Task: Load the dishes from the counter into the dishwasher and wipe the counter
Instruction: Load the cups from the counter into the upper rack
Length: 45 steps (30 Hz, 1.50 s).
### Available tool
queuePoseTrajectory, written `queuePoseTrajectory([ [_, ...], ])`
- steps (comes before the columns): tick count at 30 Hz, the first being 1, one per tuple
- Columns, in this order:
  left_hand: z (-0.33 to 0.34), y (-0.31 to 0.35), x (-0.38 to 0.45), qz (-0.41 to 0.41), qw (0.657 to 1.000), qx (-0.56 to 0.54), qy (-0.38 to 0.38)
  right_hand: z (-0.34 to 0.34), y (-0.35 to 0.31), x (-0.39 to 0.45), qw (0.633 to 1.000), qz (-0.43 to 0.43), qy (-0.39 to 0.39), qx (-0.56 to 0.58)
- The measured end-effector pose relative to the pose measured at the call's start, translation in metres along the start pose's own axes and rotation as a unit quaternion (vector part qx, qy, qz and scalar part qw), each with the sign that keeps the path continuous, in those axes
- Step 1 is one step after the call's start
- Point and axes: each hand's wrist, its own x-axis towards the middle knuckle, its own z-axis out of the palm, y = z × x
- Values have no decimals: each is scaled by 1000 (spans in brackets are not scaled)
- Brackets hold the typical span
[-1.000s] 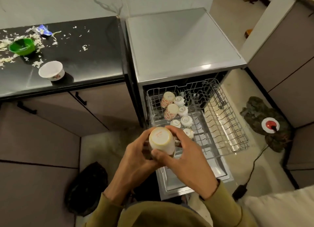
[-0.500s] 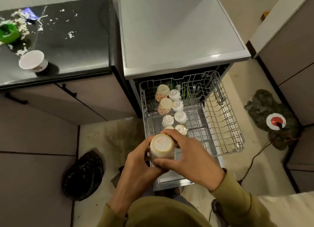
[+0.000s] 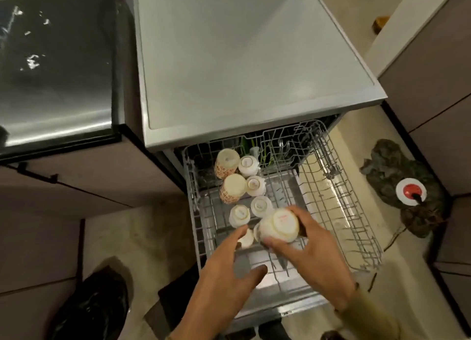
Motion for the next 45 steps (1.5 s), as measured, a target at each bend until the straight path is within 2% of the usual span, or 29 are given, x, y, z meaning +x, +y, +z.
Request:
queuePoseTrajectory([
  [4, 29, -28, 44, -47, 995, -58, 65, -15, 59, 109, 999, 10, 40, -11],
  [9, 76, -64, 76, -90, 986, -100, 95, -15, 103, 228, 997, -15, 54, -62],
  [17, 112, -109, 94, -187, 972, -139, 35, 16, 137, 335, 985, -72, 53, -145],
  [20, 108, -118, 94, -180, 972, -145, 43, 28, 144, 346, 980, -79, 55, -176],
  [23, 107, -125, 89, -154, 976, -117, 97, 37, 146, 347, 972, -88, 56, -210],
  [32, 99, -122, 94, -96, 978, -128, 137, 49, 152, 344, 954, -92, 47, -282],
  [39, 101, -125, 90, -87, 979, -130, 131, 48, 154, 342, 949, -108, 47, -291],
  [45, 101, -129, 88, -92, 981, -125, 119, 41, 154, 335, 960, -99, 42, -259],
])
